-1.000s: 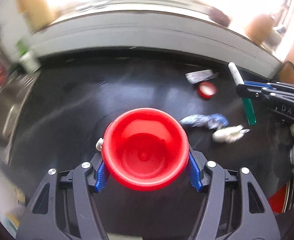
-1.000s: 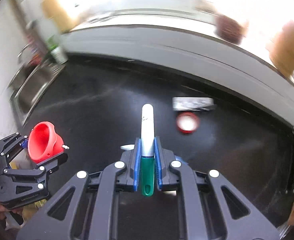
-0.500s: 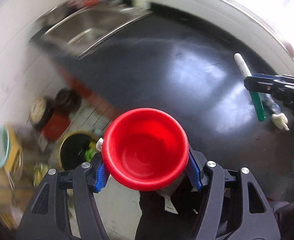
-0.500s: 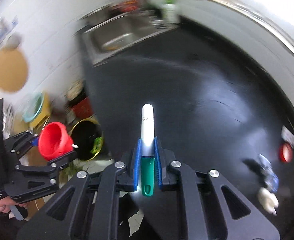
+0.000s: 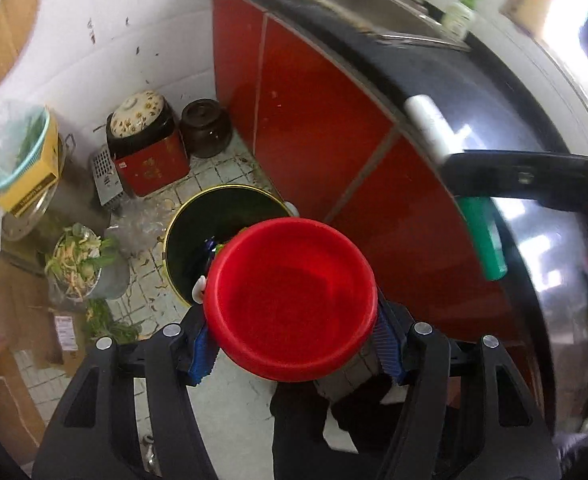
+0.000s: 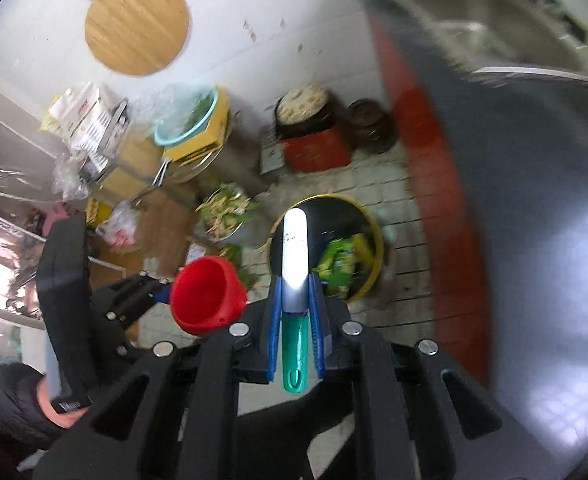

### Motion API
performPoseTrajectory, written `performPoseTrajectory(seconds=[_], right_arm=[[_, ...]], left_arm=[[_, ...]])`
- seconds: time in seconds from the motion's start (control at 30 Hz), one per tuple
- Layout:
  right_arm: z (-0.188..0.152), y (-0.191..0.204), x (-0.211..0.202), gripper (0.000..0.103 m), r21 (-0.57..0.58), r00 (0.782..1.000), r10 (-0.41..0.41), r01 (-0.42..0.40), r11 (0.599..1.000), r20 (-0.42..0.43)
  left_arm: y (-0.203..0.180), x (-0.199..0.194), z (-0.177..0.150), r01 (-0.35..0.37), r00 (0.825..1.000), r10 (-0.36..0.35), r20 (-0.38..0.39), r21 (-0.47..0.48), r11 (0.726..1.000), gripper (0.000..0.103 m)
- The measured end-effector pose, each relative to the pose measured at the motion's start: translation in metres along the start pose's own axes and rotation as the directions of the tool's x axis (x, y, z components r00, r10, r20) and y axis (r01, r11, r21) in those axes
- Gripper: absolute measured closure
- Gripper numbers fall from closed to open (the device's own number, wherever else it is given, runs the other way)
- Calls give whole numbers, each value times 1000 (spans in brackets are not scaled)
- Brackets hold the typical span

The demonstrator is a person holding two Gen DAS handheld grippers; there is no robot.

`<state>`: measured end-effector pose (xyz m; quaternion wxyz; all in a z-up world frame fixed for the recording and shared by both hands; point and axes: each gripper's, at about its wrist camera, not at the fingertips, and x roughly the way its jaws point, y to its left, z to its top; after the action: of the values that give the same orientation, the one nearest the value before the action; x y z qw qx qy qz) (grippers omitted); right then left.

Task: Collect trash
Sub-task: 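Carry red cup and marker to the bin and release both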

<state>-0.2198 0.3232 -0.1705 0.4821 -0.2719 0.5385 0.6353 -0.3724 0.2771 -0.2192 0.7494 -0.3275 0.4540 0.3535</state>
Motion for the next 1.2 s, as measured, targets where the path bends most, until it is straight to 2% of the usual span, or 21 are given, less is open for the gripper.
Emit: performPoseTrajectory(seconds=[0.2,0.33,0.47,0.5,0.53,0.57,0.6,0.8,0.93,1.0,1.1,1.2], right_arm=[[37,-7,105,89,-7,994,-30,30,1000,-107],[47,-15,139,89,-1,991,-43,43,999,-130],[55,-22,158,89,-5,990,-60,60,998,-130],[57,-23,163,86,-8,989,-68,67,998,-134],[57,-25,165,69,-7,987,-70,70,998,-143],[57,-27,165,53,-5,986,-82,82,997,-142],[58,-28,162,32,-2,989,-83,84,996,-120],[56,-34,142,31,22,992,-69,72,997,-107],[48,-33,105,29,44,995,-63,67,997,-80],[43,-31,87,26,48,996,-63,66,997,-71],[26,-25,38,24,37,997,-79,80,996,-23],[4,-29,-18,16,55,991,-129,127,990,39]], left_arm=[[39,68,-1,44,999,-45,-18,-65,997,40],[60,101,-1,52,998,-55,-33,-87,995,40],[75,115,-2,67,996,-73,-41,-130,989,40],[78,118,-2,57,997,-64,-46,-133,989,38],[80,120,-1,46,997,-53,-54,-131,990,32],[82,123,-1,28,997,-37,-67,-129,991,20],[84,124,0,14,997,-23,-68,-132,991,17],[90,118,-1,15,998,-25,-63,-162,987,16],[82,102,-1,17,998,-25,-59,-143,990,16],[72,89,-1,4,998,-10,-57,-110,994,16],[53,64,2,-3,999,1,-43,-59,998,16],[12,28,12,-23,999,24,-22,60,998,11]])
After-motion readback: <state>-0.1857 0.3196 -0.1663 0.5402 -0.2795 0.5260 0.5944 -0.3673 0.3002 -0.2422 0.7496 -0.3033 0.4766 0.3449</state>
